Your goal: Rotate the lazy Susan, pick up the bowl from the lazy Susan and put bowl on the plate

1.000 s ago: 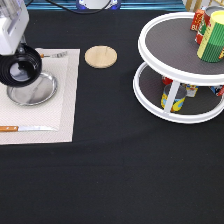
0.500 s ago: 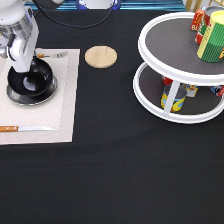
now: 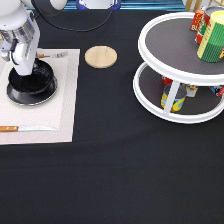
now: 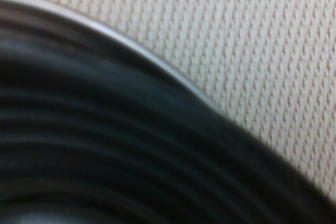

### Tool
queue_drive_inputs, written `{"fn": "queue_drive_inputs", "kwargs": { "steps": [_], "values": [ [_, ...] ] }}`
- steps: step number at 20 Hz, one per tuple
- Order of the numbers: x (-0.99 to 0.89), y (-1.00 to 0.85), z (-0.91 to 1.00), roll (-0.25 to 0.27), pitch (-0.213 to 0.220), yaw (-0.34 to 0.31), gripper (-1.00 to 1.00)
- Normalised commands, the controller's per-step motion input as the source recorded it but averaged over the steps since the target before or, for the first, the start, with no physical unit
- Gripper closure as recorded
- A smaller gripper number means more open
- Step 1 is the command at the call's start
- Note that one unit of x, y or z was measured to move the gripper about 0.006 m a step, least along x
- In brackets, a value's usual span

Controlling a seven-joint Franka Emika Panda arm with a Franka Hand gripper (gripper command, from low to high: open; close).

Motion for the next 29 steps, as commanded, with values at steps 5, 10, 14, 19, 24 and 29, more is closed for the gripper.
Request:
{"fn": "queue_drive_inputs", "kwargs": {
  "steps": [5,10,14,19,24,29],
  "values": [
    [0.33,0.04,0.19,-0.076,0.144,-0.051,-1.00],
    [0.09,0.04,0.41,-0.046,0.117,-0.042,-1.00],
    [-0.01,0.17,0.97,-0.104,0.064,0.000,-1.00],
    [-0.02,0.15,0.86,-0.104,0.005,0.000,-1.00],
    [0.00,0.01,0.03,-0.015,0.002,0.001,-1.00],
    [0.00,0.00,0.00,0.000,0.000,0.000,-1.00]
  ]
}}
